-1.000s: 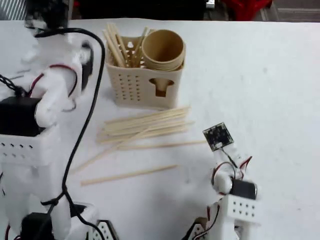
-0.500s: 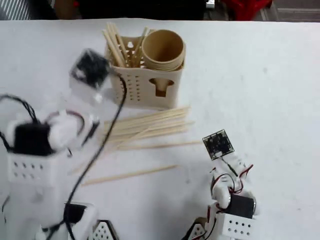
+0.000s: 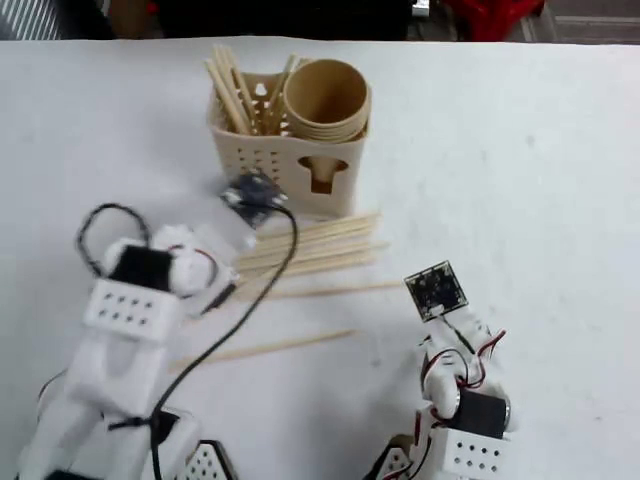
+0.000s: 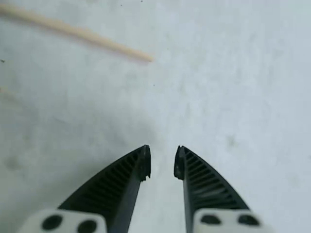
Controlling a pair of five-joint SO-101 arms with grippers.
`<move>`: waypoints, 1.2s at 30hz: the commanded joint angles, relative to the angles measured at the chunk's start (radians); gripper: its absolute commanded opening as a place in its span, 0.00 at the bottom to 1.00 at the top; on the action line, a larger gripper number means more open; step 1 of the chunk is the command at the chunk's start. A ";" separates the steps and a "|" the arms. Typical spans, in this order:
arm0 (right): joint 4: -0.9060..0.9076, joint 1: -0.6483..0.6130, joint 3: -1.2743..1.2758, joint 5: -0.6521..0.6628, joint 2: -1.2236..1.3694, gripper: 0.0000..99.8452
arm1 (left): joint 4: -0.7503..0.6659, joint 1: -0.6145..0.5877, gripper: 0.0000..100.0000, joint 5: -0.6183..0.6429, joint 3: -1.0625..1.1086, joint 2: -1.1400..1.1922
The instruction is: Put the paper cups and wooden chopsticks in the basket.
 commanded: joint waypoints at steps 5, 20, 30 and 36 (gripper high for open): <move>-0.012 0.005 0.008 0.009 -0.010 0.10 | -0.084 0.297 0.14 -0.008 0.020 0.232; -0.012 0.005 0.008 0.009 -0.010 0.10 | -0.236 0.417 0.14 -0.035 0.011 0.598; -0.012 0.005 0.008 0.009 -0.010 0.10 | -0.232 0.363 0.07 -0.038 -0.095 0.717; -0.012 0.005 0.008 0.009 -0.010 0.10 | -0.226 0.357 0.02 -0.110 -0.144 0.727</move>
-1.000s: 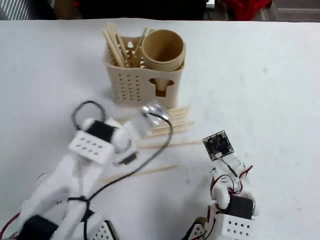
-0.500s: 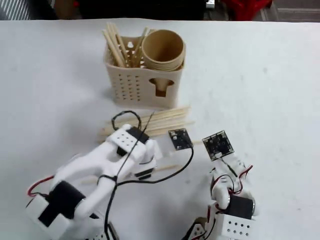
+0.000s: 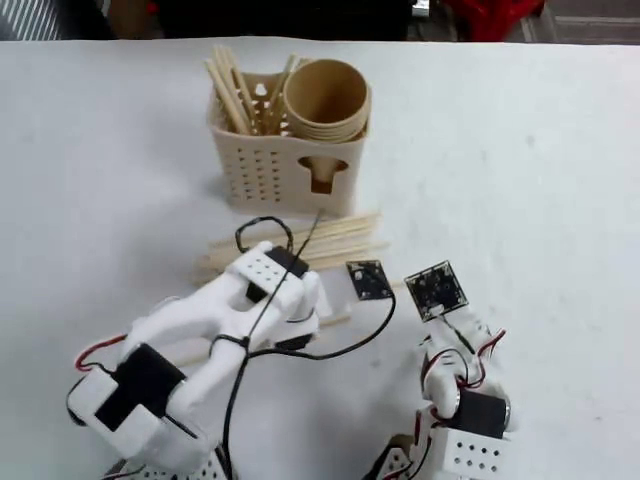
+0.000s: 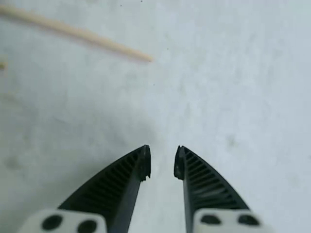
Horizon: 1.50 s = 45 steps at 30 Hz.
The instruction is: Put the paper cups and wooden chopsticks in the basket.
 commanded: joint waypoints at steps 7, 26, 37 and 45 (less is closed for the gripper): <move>-0.012 0.005 0.008 0.009 -0.010 0.10 | 0.135 -0.081 0.02 0.000 -0.227 -0.077; -0.012 0.005 0.008 0.009 -0.010 0.10 | 0.207 -0.203 0.02 0.359 -1.060 -0.427; -0.012 0.005 0.008 0.009 -0.010 0.10 | -0.414 -0.326 0.02 0.615 -0.999 -0.302; -0.012 0.004 0.008 0.009 -0.010 0.10 | -0.411 -0.395 0.02 0.694 -0.994 -0.110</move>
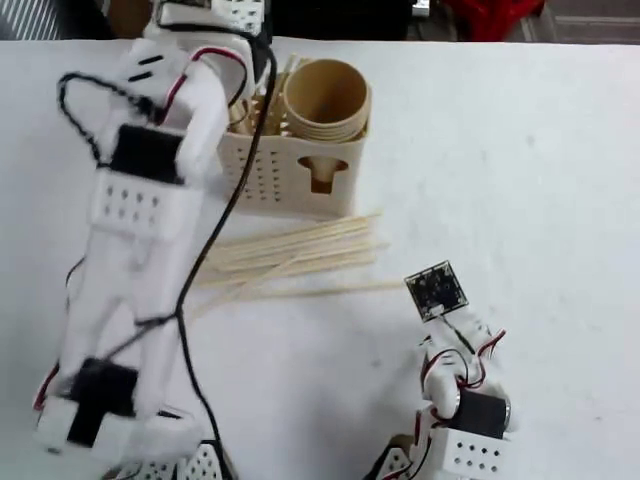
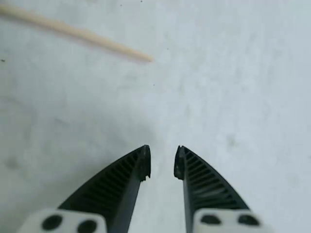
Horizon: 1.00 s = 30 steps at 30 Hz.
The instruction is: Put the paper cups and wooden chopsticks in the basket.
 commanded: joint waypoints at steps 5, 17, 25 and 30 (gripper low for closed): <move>-0.012 0.004 0.008 0.009 -0.010 0.10 | 0.130 -0.024 0.02 0.021 -0.003 0.048; -0.012 0.004 0.008 0.009 -0.010 0.10 | 0.396 -0.056 0.14 -0.037 0.025 0.033; -0.012 0.004 0.008 0.009 -0.010 0.10 | 0.749 -0.077 0.10 -0.245 -0.132 -0.127; -0.012 0.004 0.008 0.009 -0.010 0.10 | 1.000 -0.056 0.10 -0.364 -0.133 -0.217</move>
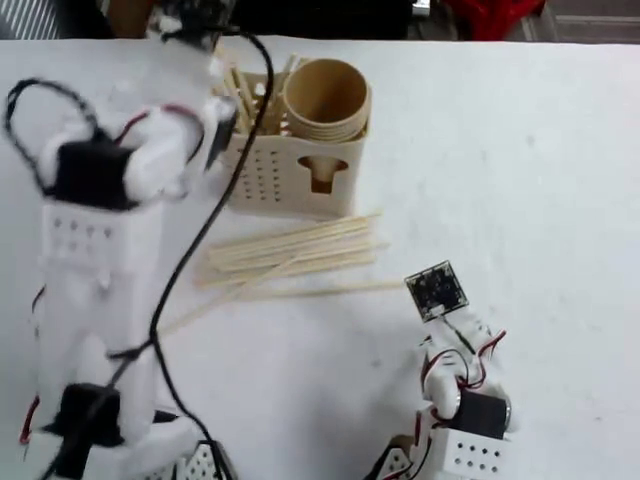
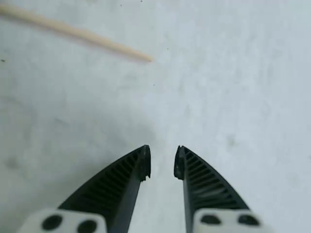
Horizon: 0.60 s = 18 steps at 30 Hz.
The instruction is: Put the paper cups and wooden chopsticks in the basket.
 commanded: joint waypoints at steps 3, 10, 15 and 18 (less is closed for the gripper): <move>-0.012 0.004 0.008 0.009 -0.010 0.10 | 0.301 0.012 0.10 -0.155 -0.032 -0.088; -0.012 0.004 0.008 0.009 -0.010 0.10 | 0.163 0.042 0.09 -0.193 0.404 -0.165; -0.012 0.004 0.008 0.009 -0.010 0.10 | -0.117 0.051 0.07 -0.206 0.836 -0.352; -0.012 0.004 0.008 0.009 -0.010 0.10 | -0.239 0.054 0.10 -0.226 1.007 -0.392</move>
